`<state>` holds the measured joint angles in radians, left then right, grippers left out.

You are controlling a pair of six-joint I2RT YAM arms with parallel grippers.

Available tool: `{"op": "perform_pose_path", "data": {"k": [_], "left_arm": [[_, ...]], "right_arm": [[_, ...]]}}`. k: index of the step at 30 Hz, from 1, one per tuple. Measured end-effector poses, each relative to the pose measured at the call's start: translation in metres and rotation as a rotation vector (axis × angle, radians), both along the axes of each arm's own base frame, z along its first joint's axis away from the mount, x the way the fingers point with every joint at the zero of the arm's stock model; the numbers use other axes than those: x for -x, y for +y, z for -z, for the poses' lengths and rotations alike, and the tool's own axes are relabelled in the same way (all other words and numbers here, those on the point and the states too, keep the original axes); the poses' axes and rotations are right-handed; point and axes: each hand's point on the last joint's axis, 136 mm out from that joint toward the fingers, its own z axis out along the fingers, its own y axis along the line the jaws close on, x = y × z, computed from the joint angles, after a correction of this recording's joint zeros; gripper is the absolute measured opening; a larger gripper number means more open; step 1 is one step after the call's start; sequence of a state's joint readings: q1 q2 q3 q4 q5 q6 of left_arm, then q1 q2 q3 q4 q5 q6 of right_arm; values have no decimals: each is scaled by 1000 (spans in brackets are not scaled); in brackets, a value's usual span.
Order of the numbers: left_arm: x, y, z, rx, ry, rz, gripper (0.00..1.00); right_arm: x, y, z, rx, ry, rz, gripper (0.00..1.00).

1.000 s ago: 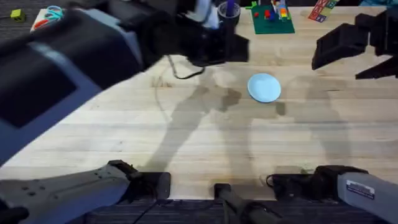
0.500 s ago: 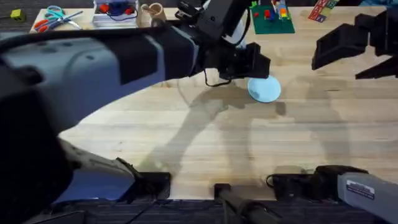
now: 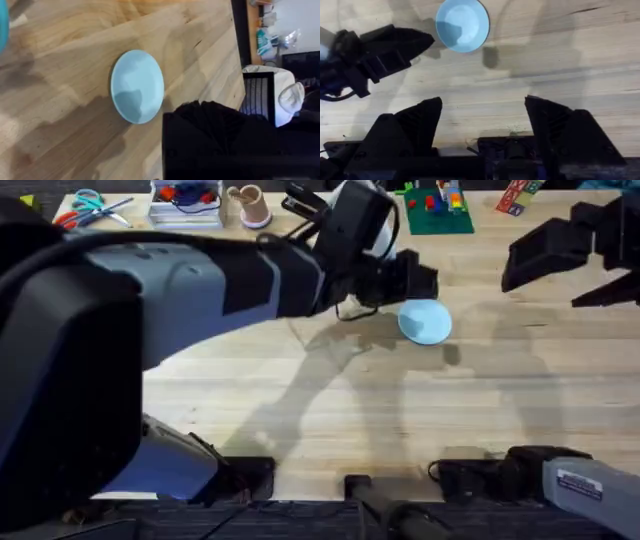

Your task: Pick up the plates from the table one by one and place each into a slot on the dish rack.

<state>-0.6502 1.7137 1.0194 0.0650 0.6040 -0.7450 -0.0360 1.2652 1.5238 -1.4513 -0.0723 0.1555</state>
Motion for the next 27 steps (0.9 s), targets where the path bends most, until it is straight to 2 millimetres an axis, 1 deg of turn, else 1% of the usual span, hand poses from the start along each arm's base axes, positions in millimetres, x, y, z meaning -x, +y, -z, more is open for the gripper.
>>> {"op": "perform_pose_path", "data": {"k": [5,11,16,19,27], "left_arm": [[10,6,19,-5,50,-12,41],[7,4,21,7,52,-19,41],[5,2,45,-14,94,-27,42],[4,2,56,-25,113,-30,41],[3,1,63,-28,120,-31,41]], "right_arm": [[0,0,0,0,0,0,995],[0,0,0,0,0,0,995],[0,0,0,0,0,0,995],[0,0,0,0,0,0,993],[0,0,0,0,0,0,994]]}}
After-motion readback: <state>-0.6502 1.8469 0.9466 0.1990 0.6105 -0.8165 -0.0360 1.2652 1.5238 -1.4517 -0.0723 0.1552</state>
